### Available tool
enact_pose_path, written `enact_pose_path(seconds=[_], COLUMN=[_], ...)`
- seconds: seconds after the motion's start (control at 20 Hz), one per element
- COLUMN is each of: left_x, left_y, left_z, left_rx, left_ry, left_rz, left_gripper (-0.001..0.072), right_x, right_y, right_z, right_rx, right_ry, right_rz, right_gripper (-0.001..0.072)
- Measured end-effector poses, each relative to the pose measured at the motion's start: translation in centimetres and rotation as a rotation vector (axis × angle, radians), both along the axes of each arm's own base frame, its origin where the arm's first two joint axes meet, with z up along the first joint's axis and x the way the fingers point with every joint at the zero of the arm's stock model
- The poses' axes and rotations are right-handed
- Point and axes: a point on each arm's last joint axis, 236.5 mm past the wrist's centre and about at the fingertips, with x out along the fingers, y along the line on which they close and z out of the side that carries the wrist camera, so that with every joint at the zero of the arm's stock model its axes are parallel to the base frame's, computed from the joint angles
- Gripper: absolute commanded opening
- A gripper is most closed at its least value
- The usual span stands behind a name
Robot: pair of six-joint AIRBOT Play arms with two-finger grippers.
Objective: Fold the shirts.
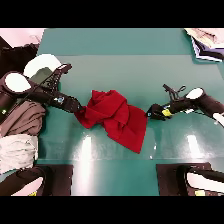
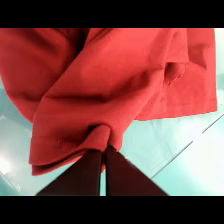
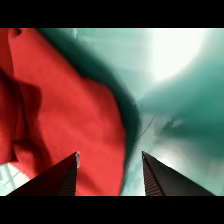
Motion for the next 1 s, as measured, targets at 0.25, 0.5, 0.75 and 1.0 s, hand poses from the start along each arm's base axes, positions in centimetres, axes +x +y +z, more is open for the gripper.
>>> enact_pose_path(seconds=[0.25, 0.5, 0.75, 1.0], left_x=[-0.2, 0.0, 4.7, 8.1], left_y=[0.1, 0.1, 2.6, 6.9], left_z=[-0.1, 0.1, 7.0, 22.3], left_rx=[0.003, 0.003, -0.026, -0.024], left_ry=[0.009, 0.004, -0.17, -0.548], left_rz=[0.0, 0.006, 0.118, 0.224], left_gripper=[0.0022, 0.0021, 0.0021, 0.0022], right_x=[1.4, 2.2, 6.5, 10.0], right_y=[0.8, 0.8, -2.3, -8.5], right_z=[-0.7, -0.4, 7.9, 27.2], right_rx=[-0.02, -0.027, -0.029, -0.08], right_ry=[-0.028, -0.063, -0.312, -0.797], right_rz=[0.018, 0.017, -0.08, -0.228], right_gripper=[0.0157, 0.0016, 0.0015, 0.0015])
